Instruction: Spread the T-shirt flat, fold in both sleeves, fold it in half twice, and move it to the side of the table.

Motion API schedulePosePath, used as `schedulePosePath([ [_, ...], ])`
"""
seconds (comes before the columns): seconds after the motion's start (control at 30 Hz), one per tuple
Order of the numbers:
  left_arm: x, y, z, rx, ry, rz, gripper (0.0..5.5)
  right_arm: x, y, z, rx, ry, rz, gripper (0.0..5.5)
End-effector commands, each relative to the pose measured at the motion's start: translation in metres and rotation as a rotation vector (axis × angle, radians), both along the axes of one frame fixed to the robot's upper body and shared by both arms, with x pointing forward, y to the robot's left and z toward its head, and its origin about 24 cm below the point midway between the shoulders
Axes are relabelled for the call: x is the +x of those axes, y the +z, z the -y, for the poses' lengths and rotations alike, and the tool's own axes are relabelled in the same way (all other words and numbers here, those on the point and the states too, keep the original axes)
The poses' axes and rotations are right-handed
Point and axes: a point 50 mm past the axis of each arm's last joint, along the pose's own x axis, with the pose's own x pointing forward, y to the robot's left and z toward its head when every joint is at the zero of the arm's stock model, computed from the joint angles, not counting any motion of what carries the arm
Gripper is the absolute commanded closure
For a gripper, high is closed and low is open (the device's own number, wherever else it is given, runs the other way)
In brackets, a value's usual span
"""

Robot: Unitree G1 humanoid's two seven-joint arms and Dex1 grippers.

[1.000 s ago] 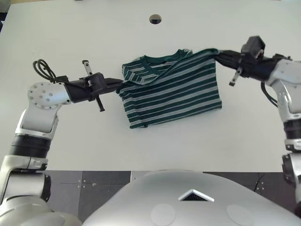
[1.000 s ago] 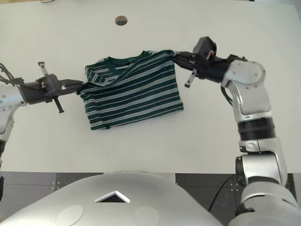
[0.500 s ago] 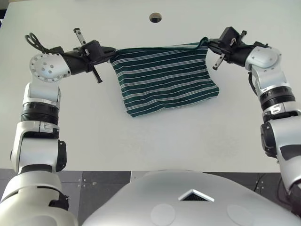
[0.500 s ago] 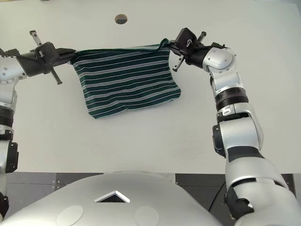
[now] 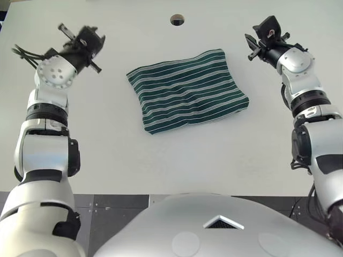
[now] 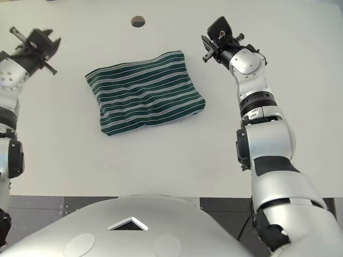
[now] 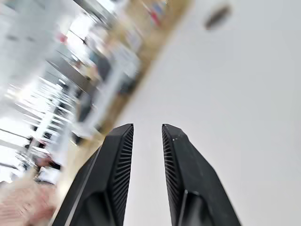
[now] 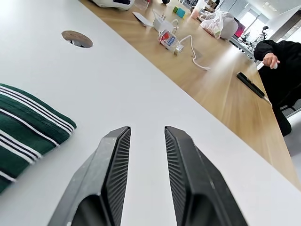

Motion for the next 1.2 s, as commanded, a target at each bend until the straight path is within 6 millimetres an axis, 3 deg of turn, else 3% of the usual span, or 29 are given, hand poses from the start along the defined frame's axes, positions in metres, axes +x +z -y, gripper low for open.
schedulePosePath([
  [0.03,-0.033,0.010,0.070,-0.095,-0.530,0.102,4.38,-0.026,0.003,-0.032,-0.184,0.438,0.168,4.16],
  [0.1,-0.064,-0.010,0.093,0.018,-0.744,0.019,4.38,-0.031,-0.002,-0.033,-0.254,0.524,0.138,4.16],
  [0.17,-0.088,-0.036,0.099,0.402,-0.931,-0.046,4.38,-0.033,-0.009,-0.033,-0.280,0.563,0.048,4.16],
  [0.27,-0.105,-0.060,0.095,0.664,-1.058,-0.140,4.38,-0.038,-0.021,-0.036,-0.382,0.657,-0.064,4.16],
  [0.33,-0.113,-0.076,0.081,0.824,-1.104,-0.233,4.38,-0.043,-0.030,-0.042,-0.536,0.782,-0.167,4.16],
  [0.47,-0.108,-0.087,0.051,0.988,-1.080,-0.354,4.38,-0.055,-0.039,-0.035,-0.872,1.024,-0.431,4.16],
  [0.57,-0.073,-0.076,0.054,1.177,-1.035,-0.252,4.38,-0.083,-0.032,-0.039,-0.963,1.254,-0.714,4.16],
  [0.67,-0.049,-0.068,0.080,1.390,-1.110,-0.016,4.38,-0.131,-0.025,-0.082,-0.708,1.496,-0.800,4.16],
  [0.73,-0.036,-0.066,0.102,1.468,-1.184,0.171,4.38,-0.150,-0.024,-0.113,-0.552,1.597,-0.777,4.16],
  [0.8,-0.026,-0.064,0.117,1.502,-1.240,0.352,4.38,-0.148,-0.030,-0.138,-0.475,1.571,-0.687,4.16],
  [0.87,-0.022,-0.064,0.120,1.500,-1.272,0.487,4.38,-0.134,-0.029,-0.147,-0.402,1.477,-0.623,4.16],
  [0.97,-0.024,-0.069,0.106,1.476,-1.313,0.630,4.38,-0.112,-0.024,-0.136,-0.312,1.336,-0.565,4.16],
  [1.03,-0.023,-0.063,0.093,1.454,-1.275,0.730,4.38,-0.104,-0.007,-0.116,-0.211,1.292,-0.552,4.16],
  [1.13,-0.005,-0.017,0.080,1.331,-1.009,0.907,4.38,-0.096,0.030,-0.083,0.002,1.240,-0.512,4.16],
  [1.2,-0.010,0.023,0.081,1.067,-0.826,0.970,4.38,-0.099,0.050,-0.061,0.128,1.224,-0.518,4.16],
])
